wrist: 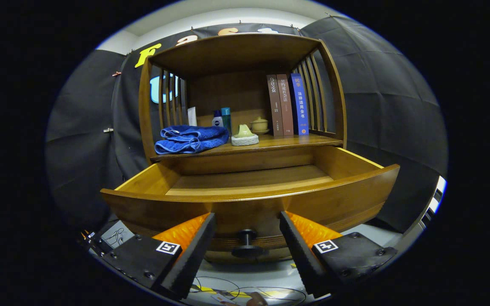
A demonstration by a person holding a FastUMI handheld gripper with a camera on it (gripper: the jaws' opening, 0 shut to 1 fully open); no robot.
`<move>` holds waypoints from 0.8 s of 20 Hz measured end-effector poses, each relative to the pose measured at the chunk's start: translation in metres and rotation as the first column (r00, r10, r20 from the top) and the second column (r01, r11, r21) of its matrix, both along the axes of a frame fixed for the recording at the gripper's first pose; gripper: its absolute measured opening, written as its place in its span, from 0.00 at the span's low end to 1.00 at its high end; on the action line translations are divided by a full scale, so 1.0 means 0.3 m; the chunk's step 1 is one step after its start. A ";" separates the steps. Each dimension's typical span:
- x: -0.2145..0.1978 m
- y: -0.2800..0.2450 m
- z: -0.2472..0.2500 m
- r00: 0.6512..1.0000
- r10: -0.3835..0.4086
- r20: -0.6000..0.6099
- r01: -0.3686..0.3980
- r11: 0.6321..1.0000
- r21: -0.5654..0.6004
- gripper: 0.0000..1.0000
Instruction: Pull open the drawer, take out the items inside it, and place them on the countertop above the cabinet.
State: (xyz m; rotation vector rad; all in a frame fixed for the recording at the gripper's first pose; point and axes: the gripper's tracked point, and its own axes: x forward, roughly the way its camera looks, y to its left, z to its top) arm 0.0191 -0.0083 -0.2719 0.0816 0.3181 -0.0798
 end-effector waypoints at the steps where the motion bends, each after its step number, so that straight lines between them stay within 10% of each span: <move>1: 0.019 0.000 0.001 1.000 -0.001 -0.006 0.001 1.000 -0.001 0.98; 16: 0.370 -0.029 -0.006 1.000 0.001 0.002 -0.001 1.000 0.003 0.99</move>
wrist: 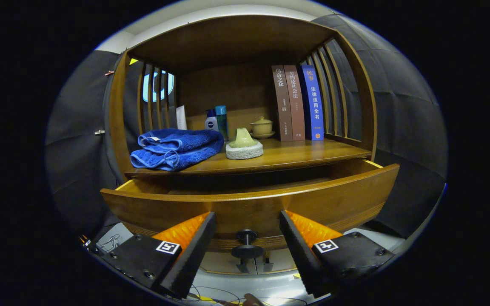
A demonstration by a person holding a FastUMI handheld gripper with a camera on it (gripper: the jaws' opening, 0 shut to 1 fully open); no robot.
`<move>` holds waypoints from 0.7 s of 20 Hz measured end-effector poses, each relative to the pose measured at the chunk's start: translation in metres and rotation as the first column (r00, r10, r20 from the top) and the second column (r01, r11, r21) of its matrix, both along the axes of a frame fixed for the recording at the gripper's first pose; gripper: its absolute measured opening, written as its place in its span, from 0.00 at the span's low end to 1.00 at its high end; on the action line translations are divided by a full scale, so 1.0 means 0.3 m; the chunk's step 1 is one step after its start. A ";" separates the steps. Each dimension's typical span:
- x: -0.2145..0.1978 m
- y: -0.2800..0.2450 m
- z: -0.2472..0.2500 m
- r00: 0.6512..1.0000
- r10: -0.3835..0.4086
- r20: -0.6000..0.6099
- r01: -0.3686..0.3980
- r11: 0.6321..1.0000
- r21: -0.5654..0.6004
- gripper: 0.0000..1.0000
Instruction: Pull open the drawer, take out the items inside it, and place them on the countertop above the cabinet.
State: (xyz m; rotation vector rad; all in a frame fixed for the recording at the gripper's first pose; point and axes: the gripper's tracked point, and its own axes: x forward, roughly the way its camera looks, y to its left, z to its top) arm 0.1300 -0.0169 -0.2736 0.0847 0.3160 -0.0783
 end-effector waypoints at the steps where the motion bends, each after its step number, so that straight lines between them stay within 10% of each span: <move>1: 0.019 0.000 -0.011 1.000 -0.001 0.000 0.001 1.000 -0.001 0.99; 14: 0.199 -0.015 -0.026 1.000 -0.009 -0.028 0.009 1.000 -0.029 0.99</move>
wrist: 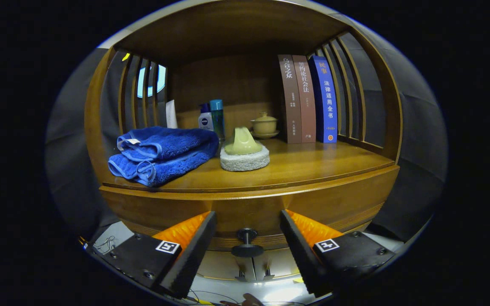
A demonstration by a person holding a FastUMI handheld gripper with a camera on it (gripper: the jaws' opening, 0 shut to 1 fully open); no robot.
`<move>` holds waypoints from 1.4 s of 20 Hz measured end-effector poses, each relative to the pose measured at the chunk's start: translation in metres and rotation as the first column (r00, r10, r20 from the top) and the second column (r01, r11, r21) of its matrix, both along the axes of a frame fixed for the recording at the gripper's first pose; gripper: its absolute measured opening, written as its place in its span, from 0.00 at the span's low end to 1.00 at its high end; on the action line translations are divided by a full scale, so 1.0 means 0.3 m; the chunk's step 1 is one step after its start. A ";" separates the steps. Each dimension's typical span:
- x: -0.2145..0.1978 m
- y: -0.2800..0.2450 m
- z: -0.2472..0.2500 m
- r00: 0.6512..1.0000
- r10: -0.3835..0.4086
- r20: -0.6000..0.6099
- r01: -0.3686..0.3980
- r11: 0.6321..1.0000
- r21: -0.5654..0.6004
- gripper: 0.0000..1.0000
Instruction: Pull open the drawer, take out the items inside it, and place them on the countertop above the cabinet.
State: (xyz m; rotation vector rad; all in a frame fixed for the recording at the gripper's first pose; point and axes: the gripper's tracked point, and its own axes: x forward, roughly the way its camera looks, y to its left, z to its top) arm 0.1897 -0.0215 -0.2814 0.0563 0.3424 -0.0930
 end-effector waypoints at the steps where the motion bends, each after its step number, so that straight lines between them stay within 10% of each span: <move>1: -0.003 0.002 -0.011 1.000 -0.001 -0.004 0.001 1.000 0.005 0.99; 15: -0.076 0.008 0.017 1.000 -0.001 -0.013 0.002 1.000 0.023 1.00; 28: -0.208 0.061 0.558 0.981 0.033 0.189 -0.032 0.999 -0.009 1.00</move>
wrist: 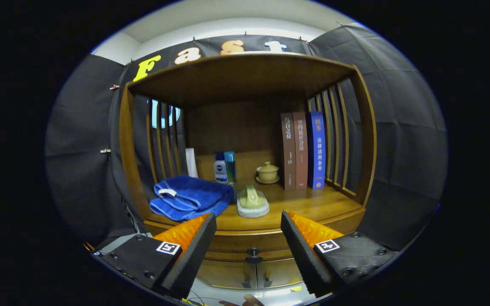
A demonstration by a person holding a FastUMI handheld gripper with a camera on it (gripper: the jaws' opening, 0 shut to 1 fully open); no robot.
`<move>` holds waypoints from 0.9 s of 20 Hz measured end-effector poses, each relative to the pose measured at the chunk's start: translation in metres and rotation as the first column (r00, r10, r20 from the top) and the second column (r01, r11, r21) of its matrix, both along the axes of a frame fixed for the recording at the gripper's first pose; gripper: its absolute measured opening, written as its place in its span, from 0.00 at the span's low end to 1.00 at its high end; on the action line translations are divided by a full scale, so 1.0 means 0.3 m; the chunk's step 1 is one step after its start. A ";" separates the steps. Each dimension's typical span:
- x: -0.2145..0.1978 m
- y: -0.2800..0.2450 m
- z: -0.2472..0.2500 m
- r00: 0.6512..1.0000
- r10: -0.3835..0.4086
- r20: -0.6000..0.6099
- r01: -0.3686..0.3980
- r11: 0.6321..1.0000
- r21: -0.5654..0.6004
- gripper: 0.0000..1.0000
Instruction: Pull open the drawer, take out the items inside it, and place them on the countertop above the cabinet.
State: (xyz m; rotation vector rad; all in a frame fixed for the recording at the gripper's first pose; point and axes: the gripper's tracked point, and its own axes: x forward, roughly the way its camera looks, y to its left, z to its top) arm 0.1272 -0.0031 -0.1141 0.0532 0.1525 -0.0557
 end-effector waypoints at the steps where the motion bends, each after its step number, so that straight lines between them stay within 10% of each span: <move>1: -0.012 0.005 0.047 1.000 0.005 0.013 -0.005 1.000 -0.003 1.00; 18: -0.228 0.001 0.355 0.995 0.024 0.092 -0.023 1.000 -0.009 0.99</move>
